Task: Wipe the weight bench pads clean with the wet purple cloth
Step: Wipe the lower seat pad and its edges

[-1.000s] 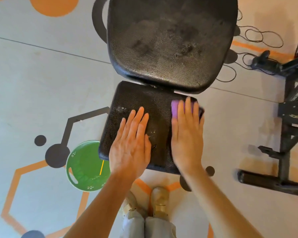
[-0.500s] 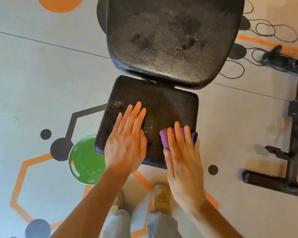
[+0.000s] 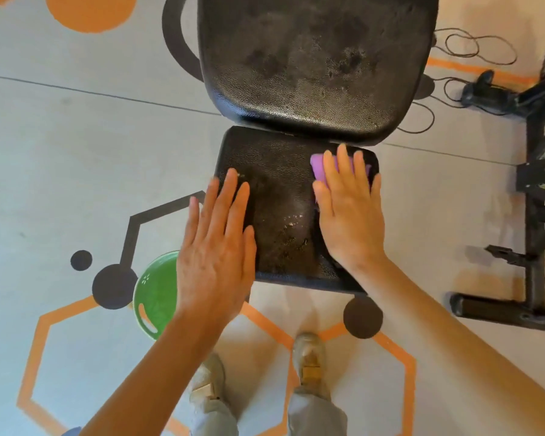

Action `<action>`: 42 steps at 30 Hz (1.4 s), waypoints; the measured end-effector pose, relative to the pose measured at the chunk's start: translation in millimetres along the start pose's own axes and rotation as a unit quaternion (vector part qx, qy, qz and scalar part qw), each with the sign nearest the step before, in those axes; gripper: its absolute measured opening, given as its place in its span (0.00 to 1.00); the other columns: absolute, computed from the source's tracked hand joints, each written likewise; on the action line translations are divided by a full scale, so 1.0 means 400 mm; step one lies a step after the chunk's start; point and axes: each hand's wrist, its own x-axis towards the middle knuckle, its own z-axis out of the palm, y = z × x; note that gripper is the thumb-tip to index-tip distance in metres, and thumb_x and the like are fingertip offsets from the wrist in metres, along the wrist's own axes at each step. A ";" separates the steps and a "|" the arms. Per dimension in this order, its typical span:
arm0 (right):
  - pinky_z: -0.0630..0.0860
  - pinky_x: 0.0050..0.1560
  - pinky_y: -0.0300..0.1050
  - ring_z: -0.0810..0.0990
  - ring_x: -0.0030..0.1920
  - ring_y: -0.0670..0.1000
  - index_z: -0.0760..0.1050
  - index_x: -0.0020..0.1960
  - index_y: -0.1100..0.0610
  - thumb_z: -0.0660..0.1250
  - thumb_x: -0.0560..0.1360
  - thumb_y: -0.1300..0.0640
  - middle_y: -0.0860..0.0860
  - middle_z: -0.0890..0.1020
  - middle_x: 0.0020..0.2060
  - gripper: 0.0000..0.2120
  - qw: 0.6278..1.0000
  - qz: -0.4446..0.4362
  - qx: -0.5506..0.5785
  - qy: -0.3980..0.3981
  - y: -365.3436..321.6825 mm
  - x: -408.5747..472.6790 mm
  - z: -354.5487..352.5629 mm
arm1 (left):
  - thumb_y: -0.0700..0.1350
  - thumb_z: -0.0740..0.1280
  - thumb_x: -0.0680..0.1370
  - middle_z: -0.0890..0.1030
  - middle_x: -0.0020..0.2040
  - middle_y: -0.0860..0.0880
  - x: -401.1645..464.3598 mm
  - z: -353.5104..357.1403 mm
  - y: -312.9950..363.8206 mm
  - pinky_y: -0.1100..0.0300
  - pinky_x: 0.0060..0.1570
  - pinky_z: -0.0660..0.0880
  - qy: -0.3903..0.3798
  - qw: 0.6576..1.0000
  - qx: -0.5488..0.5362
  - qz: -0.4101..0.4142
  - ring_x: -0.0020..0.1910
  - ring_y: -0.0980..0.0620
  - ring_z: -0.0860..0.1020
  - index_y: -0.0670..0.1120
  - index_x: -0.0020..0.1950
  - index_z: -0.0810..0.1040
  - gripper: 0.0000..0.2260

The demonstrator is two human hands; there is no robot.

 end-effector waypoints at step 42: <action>0.43 0.78 0.56 0.43 0.79 0.51 0.50 0.79 0.49 0.39 0.82 0.45 0.47 0.49 0.79 0.26 0.992 -0.110 0.023 -0.051 -0.214 -0.045 0.031 | 0.54 0.43 0.84 0.54 0.81 0.56 -0.081 0.054 -0.086 0.60 0.79 0.43 0.007 0.955 -0.277 -0.105 0.80 0.58 0.47 0.51 0.81 0.52 0.25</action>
